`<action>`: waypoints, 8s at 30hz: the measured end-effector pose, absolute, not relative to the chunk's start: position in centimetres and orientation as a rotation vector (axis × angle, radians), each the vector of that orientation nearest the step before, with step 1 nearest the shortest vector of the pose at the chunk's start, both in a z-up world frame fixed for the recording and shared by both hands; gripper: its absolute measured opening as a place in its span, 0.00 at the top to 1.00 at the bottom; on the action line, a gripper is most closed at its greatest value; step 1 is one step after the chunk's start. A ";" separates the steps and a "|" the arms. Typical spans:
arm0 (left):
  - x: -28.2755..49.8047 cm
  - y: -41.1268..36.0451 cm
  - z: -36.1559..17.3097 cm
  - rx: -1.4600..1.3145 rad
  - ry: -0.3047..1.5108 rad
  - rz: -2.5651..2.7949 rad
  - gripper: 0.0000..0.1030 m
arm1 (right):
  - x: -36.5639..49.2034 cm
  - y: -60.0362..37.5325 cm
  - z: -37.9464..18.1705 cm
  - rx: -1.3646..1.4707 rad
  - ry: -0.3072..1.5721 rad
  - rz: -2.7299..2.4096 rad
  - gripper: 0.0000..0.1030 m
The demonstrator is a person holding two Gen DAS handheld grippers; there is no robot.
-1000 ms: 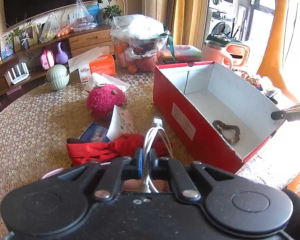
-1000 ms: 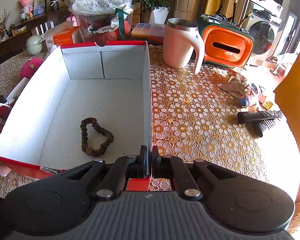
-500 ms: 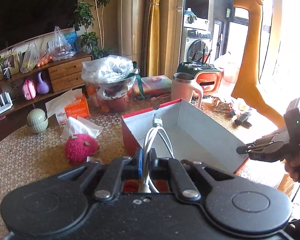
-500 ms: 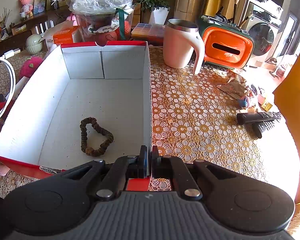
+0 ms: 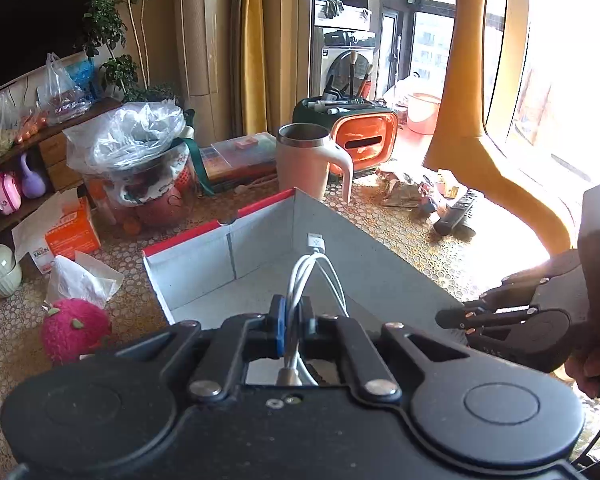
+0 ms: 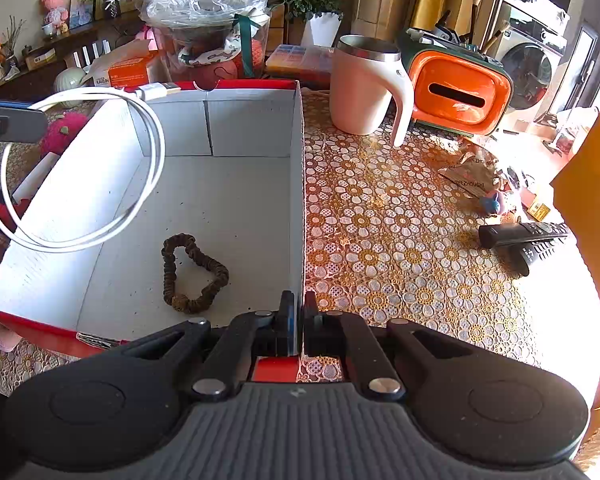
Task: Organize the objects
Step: 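Carry the white cable into the shoebox and release it with the left gripper, then return the left tool to the pile and grasp the plush doll keychain, then lower the plush doll into the shoebox and open the left gripper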
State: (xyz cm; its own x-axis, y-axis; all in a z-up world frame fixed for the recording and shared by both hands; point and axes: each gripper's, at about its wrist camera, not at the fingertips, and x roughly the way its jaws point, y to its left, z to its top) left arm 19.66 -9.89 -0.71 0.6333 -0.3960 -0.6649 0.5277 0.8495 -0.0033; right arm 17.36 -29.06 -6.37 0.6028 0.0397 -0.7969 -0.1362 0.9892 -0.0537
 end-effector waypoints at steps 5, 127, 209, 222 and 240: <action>21.1 -12.3 -2.8 0.224 0.758 -0.559 0.97 | 17.3 -29.2 -6.4 -0.107 0.922 0.110 0.96; 12.2 7.8 -11.2 0.022 0.851 -0.093 0.02 | 16.7 -28.2 -6.5 -0.180 0.937 0.110 0.96; 19.6 -10.2 -1.8 0.249 0.718 -0.460 0.50 | 16.8 -28.0 -6.4 -0.195 0.934 0.124 0.96; 24.9 -14.3 -7.1 0.314 0.883 -0.424 0.50 | 16.9 -28.2 -6.4 -0.188 0.933 0.147 0.95; 28.1 -16.1 -10.8 0.302 1.047 -0.382 0.50 | 16.9 -28.3 -6.4 -0.186 0.935 0.154 0.95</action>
